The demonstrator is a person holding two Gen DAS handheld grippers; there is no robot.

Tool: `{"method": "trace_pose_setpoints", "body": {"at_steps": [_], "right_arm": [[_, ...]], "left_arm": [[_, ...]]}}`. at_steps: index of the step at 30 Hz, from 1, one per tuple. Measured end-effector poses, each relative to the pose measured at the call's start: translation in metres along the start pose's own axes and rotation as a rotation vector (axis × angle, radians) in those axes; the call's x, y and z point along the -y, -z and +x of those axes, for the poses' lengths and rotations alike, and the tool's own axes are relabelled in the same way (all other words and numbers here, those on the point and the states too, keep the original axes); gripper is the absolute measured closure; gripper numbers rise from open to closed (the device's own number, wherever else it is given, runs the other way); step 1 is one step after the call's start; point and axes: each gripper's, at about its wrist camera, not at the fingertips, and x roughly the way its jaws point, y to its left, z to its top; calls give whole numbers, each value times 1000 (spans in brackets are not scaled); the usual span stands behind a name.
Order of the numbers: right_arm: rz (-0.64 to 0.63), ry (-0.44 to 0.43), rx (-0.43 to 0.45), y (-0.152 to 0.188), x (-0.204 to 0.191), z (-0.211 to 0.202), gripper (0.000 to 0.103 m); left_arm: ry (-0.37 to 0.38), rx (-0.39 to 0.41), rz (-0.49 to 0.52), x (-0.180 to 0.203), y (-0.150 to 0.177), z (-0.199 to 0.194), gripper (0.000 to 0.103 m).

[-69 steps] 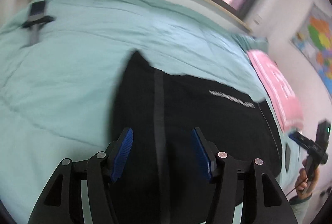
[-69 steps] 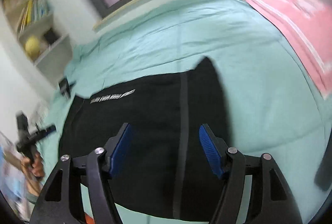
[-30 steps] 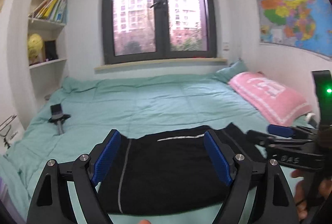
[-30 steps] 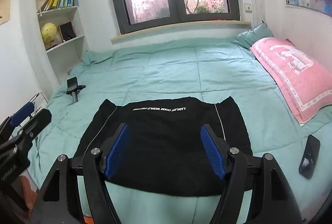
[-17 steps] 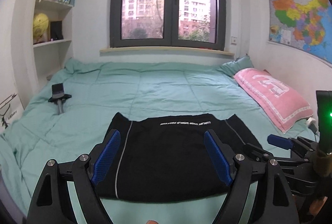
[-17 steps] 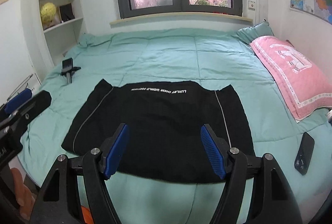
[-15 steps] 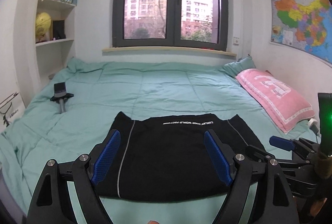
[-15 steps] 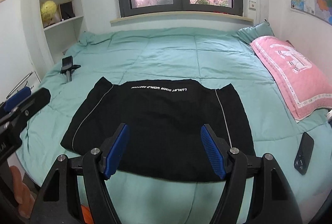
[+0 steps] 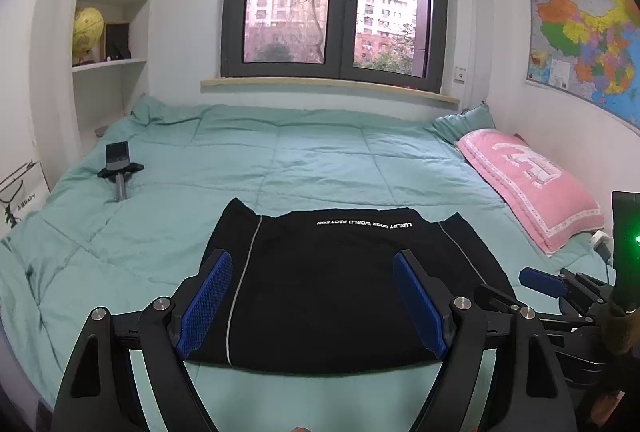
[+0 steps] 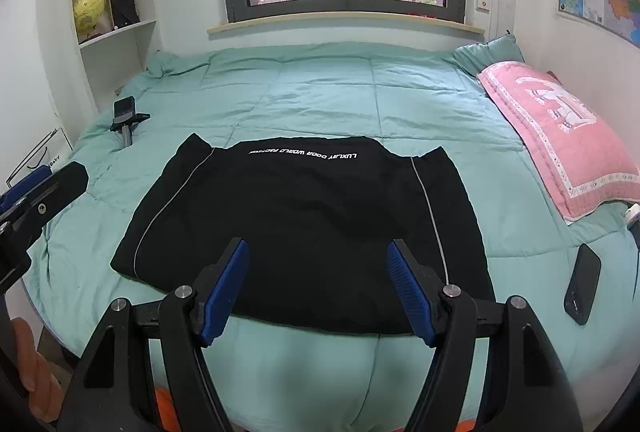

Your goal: Fold large clothes

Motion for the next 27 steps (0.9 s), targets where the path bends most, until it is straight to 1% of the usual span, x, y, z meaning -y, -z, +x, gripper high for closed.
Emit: {"method": "trace_pose_setpoints", "body": {"at_steps": [9, 27], "right_arm": [[-1, -4, -11, 5, 0, 1, 29], [6, -18, -43, 8, 12, 7, 29]], "left_arm": [[-14, -15, 9, 3, 5, 1, 19], [-9, -48, 15, 9, 8, 10, 19]]}}
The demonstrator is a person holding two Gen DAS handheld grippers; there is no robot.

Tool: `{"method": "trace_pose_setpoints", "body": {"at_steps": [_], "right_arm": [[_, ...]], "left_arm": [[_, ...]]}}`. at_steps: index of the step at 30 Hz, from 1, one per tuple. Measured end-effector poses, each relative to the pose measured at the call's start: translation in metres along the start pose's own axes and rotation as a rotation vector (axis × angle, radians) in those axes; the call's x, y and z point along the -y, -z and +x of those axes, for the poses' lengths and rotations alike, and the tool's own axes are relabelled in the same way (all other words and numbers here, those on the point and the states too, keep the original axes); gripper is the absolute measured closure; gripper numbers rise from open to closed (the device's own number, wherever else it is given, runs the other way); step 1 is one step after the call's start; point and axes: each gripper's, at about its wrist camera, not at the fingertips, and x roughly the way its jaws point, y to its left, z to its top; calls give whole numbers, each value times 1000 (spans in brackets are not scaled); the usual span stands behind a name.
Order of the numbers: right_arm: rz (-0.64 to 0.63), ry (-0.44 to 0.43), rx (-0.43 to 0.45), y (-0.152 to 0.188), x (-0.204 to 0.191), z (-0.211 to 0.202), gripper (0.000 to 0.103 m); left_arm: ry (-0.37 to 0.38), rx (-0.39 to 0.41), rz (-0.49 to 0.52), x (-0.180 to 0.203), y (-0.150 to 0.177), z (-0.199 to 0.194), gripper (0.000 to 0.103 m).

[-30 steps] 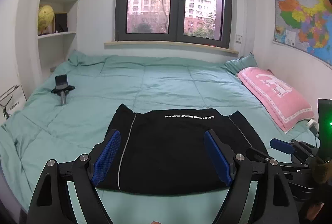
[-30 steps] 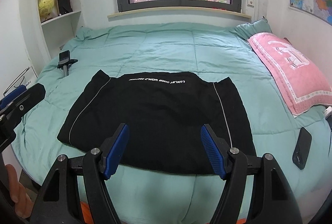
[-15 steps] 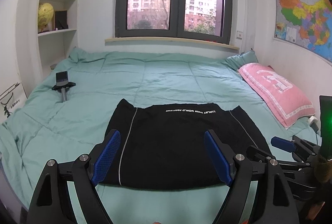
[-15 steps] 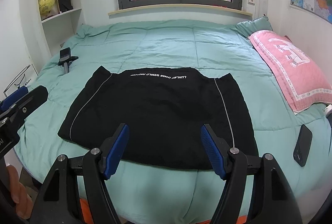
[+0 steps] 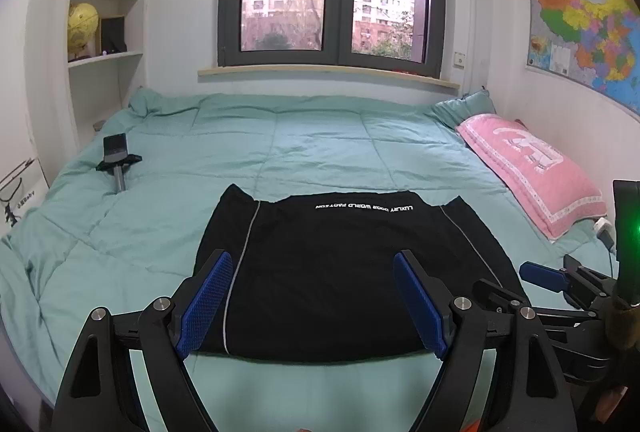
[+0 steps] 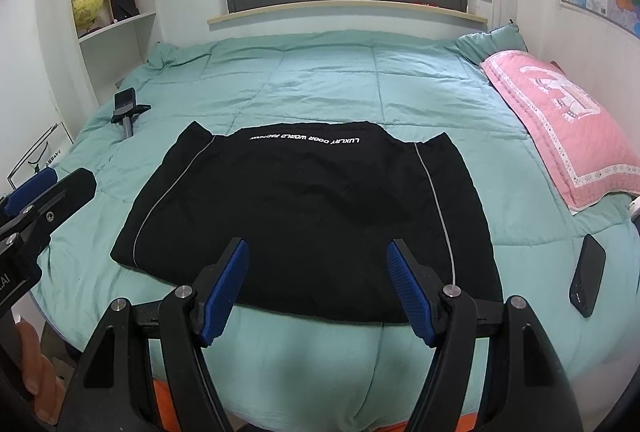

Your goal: Fold large clothes

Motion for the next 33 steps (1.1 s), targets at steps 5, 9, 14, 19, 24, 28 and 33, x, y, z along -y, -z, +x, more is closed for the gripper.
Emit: {"method": "trace_pose_setpoints", "body": {"at_steps": [5, 9, 14, 19, 24, 28, 33], "right_arm": [[10, -5, -7, 1, 3, 2, 29], [12, -10, -11, 1, 7, 4, 29], [5, -5, -16, 1, 5, 4, 29], [7, -6, -19, 2, 8, 4, 29], [6, 1, -30, 2, 8, 8, 29], [3, -5, -32, 1, 6, 9, 29], [-3, -4, -36, 0, 7, 12, 29]], "left_arm": [[-12, -13, -13, -2, 0, 4, 19], [-15, -18, -6, -1, 2, 7, 19], [-18, -30, 2, 2, 3, 10, 19], [-24, -41, 5, 2, 2, 14, 19], [-32, -44, 12, 2, 4, 15, 19], [-29, -50, 14, 2, 3, 18, 19], [-37, -51, 23, 5, 3, 21, 19]]}}
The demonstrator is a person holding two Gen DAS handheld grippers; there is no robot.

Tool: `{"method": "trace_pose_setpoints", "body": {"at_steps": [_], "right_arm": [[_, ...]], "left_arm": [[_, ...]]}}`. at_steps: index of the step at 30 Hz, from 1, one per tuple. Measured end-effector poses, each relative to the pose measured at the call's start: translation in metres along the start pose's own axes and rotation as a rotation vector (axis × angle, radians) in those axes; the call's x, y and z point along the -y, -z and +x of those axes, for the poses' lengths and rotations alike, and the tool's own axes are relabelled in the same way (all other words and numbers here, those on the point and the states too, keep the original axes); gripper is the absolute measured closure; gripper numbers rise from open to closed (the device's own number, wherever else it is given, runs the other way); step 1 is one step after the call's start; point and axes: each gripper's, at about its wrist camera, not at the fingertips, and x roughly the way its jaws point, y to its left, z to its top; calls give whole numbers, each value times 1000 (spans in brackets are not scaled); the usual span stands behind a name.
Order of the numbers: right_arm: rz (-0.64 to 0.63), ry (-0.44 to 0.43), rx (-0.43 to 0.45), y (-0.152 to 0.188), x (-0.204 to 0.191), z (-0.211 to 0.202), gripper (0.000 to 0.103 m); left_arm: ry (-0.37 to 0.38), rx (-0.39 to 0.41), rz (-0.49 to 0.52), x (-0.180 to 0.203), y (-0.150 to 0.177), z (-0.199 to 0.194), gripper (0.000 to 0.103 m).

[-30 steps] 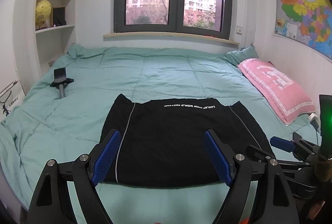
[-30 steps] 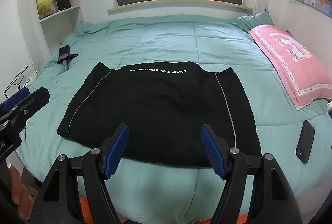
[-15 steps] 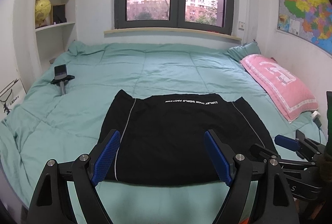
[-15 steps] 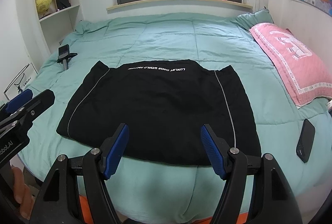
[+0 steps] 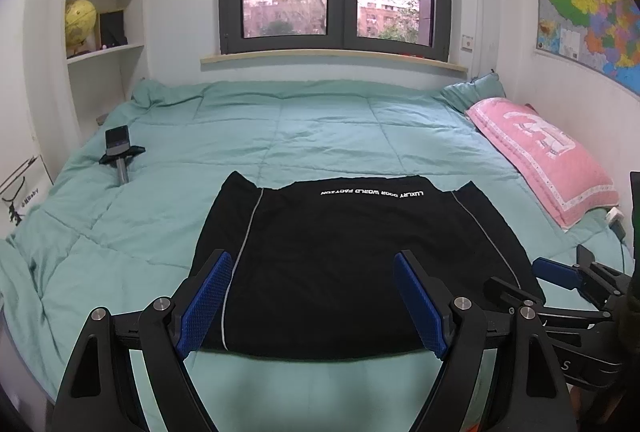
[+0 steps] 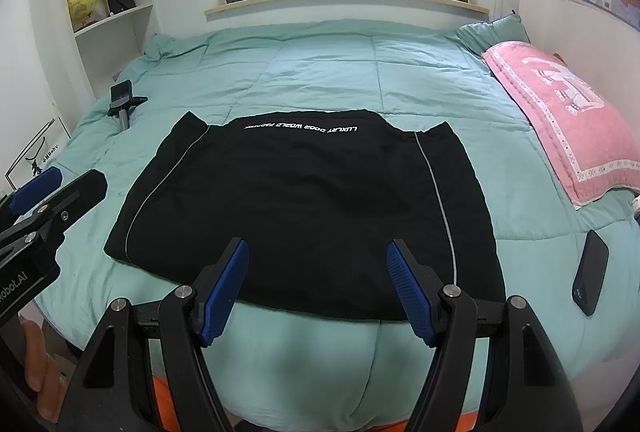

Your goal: Fold large clothes

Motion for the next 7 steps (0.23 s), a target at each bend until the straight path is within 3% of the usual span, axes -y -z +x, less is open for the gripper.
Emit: {"method": "trace_pose_setpoints", "body": {"at_steps": [7], "right_arm": [[1, 5, -8, -1, 4, 4, 29]], "left_arm": [[-62, 14, 26, 3, 1, 4, 19]]}}
